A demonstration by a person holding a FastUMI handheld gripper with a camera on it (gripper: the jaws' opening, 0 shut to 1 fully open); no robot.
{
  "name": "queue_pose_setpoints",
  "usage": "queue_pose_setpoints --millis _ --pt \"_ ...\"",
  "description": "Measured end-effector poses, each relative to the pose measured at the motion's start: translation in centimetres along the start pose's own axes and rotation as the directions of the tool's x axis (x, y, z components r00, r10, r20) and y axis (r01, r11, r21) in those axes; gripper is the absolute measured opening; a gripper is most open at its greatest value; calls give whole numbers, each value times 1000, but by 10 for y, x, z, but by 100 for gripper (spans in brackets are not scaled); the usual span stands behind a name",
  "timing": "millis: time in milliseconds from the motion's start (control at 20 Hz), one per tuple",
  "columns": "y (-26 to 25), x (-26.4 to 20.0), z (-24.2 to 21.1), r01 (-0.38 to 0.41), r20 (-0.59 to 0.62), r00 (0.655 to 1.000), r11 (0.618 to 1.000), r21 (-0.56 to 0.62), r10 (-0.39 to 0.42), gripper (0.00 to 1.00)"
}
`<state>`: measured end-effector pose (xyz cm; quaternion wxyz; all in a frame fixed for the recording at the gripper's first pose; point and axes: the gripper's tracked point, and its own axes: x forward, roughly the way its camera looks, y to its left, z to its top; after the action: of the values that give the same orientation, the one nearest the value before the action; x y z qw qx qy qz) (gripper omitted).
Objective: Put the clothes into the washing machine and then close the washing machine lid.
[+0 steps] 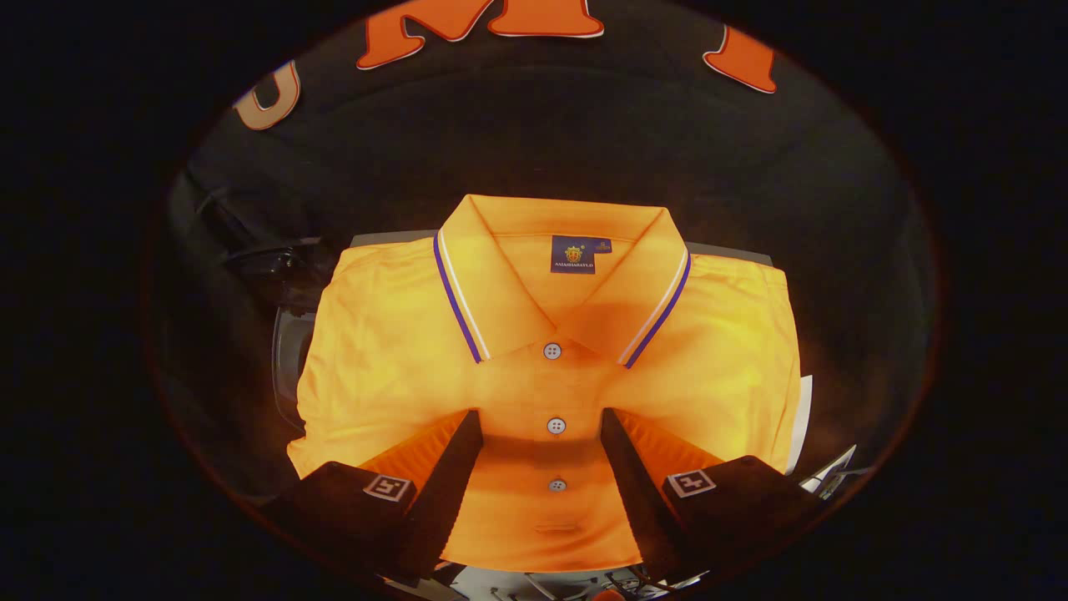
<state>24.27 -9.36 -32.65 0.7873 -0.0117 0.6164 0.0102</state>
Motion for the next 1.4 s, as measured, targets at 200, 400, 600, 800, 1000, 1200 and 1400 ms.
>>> queue_pose_setpoints --millis 200,400,600,800,1000,1200,1400 --pt "-3 -1 1 -4 5 1000 1000 -1 4 63" --pt "-4 -2 4 -10 35 999 1000 26 9 28" --pt "-5 -3 5 -13 106 994 1000 20 11 10" --pt "-1 -4 7 -42 234 972 998 52 29 9" --pt "9 -28 15 -126 389 916 990 57 94 8" --pt "6 -69 31 -181 489 862 982 50 134 8" --pt "4 -103 35 -248 566 806 967 53 175 8"
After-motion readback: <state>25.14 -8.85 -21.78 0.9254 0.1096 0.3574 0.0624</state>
